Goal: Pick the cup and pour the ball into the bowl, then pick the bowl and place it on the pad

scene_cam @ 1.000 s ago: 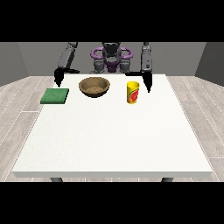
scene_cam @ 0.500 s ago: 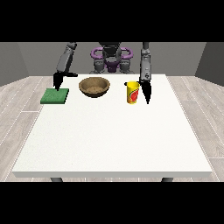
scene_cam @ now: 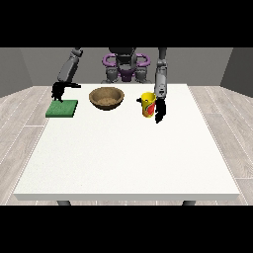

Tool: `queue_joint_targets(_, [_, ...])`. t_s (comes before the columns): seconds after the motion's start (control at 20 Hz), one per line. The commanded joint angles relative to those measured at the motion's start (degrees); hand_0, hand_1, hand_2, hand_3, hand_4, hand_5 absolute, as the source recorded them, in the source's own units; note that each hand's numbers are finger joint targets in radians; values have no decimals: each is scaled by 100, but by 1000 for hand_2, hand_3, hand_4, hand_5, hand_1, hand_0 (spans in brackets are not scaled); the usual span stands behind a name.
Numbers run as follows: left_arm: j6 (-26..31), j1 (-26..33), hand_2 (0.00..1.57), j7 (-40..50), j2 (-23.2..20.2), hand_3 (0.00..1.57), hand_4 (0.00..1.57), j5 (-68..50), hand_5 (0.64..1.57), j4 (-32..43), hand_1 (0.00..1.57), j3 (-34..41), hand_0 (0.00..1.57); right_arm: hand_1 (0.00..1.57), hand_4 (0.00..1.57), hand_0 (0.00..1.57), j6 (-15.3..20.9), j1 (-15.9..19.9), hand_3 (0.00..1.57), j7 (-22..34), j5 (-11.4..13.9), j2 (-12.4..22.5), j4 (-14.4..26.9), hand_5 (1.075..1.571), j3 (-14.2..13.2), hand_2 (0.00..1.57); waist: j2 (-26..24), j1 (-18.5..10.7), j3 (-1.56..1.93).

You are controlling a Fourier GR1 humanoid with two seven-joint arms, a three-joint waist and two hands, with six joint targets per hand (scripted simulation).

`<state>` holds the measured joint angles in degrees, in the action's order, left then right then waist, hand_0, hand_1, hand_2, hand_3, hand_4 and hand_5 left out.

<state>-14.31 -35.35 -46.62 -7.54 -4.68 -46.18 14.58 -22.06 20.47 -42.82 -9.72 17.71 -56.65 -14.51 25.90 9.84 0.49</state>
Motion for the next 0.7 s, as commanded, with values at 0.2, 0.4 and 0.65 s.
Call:
queue_joint_targets(0.2, [-1068,219,1571,-224,56,1571,1194,303,1528,-75,1365,138,1365,0,129,0,-349,167,0,-32,-206,453,-2,1548,-150,277,495,394,-48])
queue_joint_targets(0.4, [-1764,130,1571,385,0,1571,1228,827,1534,-294,1380,-148,1380,0,220,0,-289,473,0,336,-202,404,92,1552,20,207,243,525,-44])
queue_joint_targets(0.65, [-2709,125,1571,1711,-277,1571,1245,2228,1532,-465,1396,-1051,1396,0,268,0,-141,756,174,738,-176,189,797,1552,105,231,-803,449,-22])
